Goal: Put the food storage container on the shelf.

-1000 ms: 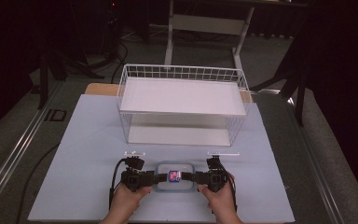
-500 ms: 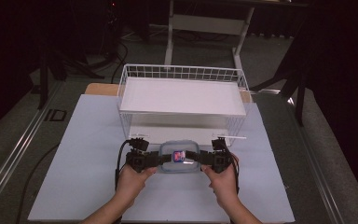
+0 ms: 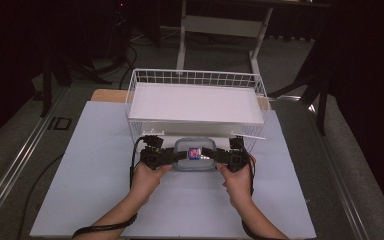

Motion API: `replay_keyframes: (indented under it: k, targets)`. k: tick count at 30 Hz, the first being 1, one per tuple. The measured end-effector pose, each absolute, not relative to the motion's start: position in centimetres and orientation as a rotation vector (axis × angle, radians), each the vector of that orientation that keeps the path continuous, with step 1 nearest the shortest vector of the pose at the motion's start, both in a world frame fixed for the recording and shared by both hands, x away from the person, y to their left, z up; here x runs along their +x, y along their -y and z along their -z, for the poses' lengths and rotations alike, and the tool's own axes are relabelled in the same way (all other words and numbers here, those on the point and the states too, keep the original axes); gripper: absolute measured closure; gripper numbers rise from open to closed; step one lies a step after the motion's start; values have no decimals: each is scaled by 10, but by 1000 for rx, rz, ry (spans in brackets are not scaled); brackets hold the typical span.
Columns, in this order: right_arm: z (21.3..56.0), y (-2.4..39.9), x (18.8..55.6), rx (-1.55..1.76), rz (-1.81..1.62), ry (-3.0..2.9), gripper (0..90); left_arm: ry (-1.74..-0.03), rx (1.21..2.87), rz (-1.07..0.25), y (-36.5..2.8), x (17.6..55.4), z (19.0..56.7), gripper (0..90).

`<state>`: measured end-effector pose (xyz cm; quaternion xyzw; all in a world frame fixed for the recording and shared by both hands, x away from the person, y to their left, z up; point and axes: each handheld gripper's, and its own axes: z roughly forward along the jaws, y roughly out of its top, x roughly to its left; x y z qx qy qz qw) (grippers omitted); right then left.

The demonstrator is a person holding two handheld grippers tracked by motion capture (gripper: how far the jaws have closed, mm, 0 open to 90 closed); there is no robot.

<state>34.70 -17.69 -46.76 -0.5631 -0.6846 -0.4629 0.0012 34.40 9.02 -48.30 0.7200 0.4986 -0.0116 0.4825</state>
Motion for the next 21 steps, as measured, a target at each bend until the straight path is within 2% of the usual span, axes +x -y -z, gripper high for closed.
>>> replay_keyframes:
  k: [21]
  targets:
    - [503,171,380,-1804,1469,2085,382,-1199,1708,-42,-95,376,512,451]
